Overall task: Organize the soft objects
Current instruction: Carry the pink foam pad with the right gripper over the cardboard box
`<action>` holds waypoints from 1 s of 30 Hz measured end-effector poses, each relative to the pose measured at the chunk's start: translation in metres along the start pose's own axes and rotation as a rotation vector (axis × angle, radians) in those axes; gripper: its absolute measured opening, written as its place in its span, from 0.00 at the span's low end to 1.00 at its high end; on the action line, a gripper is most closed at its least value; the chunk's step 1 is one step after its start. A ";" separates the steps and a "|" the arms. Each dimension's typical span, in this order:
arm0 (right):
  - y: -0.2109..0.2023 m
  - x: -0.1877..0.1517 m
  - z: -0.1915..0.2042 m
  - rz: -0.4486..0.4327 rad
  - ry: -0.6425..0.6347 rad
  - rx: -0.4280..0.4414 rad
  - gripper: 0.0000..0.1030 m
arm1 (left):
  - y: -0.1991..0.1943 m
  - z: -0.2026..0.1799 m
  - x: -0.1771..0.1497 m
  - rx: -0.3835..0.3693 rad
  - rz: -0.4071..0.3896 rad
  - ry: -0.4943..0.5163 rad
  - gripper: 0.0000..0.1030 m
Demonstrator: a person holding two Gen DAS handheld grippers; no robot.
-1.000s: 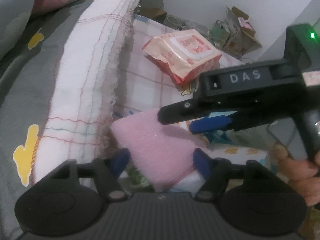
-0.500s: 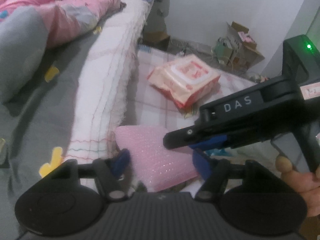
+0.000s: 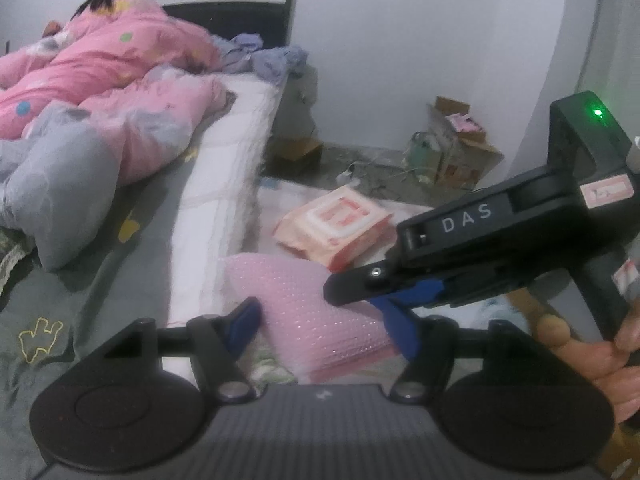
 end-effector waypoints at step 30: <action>-0.189 -0.078 -0.363 -0.305 0.365 -0.273 0.36 | 0.219 -0.319 -0.046 -0.303 0.331 0.374 0.67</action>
Point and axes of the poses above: each gripper's, at about its wrist camera, not at the fingertips, and y roughly the way its jaws point, z to its left, x to its top, the point moved 7 cm from there along y, roughly the way its jaws point, and after that the axes turned 12 degrees about -x, right-handed, at the moved point
